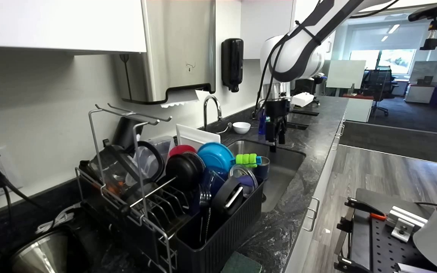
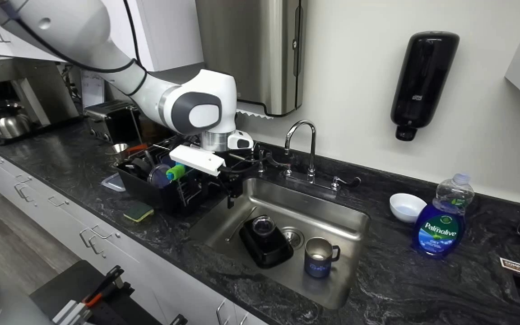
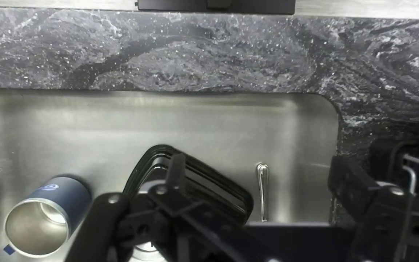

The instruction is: Move the lid from the sink to the dish rack

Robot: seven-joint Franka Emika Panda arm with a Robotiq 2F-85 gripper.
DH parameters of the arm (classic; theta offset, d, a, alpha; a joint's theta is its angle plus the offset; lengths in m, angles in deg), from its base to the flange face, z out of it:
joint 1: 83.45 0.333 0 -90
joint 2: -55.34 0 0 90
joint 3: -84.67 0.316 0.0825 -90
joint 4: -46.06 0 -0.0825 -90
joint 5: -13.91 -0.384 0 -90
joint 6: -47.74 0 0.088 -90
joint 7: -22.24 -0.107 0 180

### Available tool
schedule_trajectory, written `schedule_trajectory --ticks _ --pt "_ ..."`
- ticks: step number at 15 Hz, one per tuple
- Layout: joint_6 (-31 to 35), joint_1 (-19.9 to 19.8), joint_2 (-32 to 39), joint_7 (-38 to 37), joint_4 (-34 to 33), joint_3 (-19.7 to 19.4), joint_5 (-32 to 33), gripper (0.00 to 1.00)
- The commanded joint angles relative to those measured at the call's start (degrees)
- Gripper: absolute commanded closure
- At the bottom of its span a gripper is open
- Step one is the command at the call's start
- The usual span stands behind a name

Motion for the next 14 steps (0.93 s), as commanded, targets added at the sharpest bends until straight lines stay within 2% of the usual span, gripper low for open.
schedule_trajectory --ticks 1,2,8,12,14 --pt "-1.4 -1.2 5.4 -5.0 -5.7 1.3 0.7 0.00" --pt "-0.1 -1.4 3.3 -2.6 -3.1 1.4 0.3 0.00" --pt "-0.4 -1.4 5.4 -4.5 -5.3 1.7 0.4 0.00" --pt "0.6 -2.5 10.3 -1.7 -7.8 1.5 -1.0 0.00" --pt "4.2 -3.7 14.8 0.0 -9.8 1.5 -1.6 0.00"
